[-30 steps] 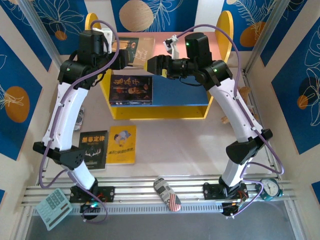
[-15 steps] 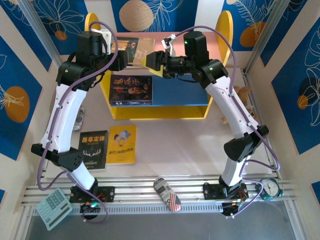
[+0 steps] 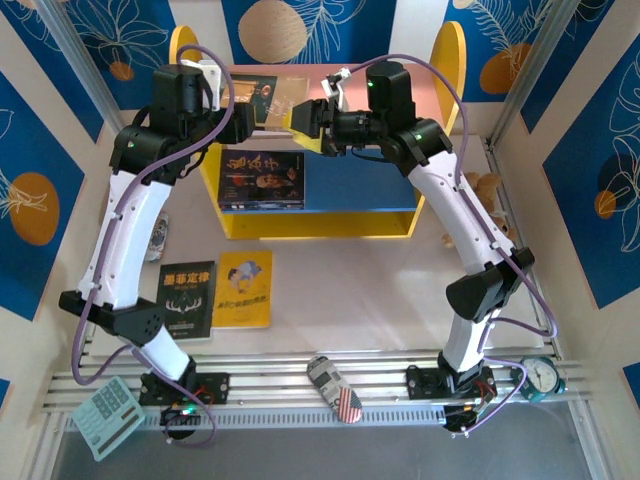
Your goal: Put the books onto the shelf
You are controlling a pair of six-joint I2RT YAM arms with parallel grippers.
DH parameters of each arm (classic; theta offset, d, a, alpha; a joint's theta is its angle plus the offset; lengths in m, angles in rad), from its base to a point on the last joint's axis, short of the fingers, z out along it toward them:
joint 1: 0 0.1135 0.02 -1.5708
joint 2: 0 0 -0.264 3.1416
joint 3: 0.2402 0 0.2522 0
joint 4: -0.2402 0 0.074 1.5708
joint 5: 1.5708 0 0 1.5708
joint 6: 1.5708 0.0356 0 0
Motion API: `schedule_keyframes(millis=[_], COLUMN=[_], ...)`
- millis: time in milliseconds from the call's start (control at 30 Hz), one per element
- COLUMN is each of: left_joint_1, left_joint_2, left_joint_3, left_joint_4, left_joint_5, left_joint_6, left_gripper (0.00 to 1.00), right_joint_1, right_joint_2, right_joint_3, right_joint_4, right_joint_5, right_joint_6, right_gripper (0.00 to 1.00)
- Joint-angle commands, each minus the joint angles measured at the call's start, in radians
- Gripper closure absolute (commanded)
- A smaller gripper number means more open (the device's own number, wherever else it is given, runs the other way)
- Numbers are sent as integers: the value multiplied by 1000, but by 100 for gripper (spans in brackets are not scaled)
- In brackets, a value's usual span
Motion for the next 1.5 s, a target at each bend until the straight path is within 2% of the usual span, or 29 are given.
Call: schedule_keyframes(millis=[0, 533, 700, 933, 1467], left_joint_1=[12, 12, 12, 12, 10], left_joint_2=[-30, -44, -63, -65, -90], left_joint_3=[-16, -41, -72, -76, -81], left_joint_4=[-5, 7, 31, 29, 29], left_joint_5=[16, 18, 27, 28, 20], left_joint_6=[12, 14, 10, 12, 20], left_gripper=[28, 28, 28, 28, 28], right_joint_1=[-19, -24, -19, -22, -16], right_joint_2=[44, -40, -82, -96, -107], right_joint_3=[-40, -329, -430, -477, -491], right_joint_4=[61, 330, 403, 471, 494], right_joint_5=[40, 102, 156, 175, 191], right_joint_6=[37, 283, 352, 394, 377], right_gripper=[41, 49, 51, 57, 85])
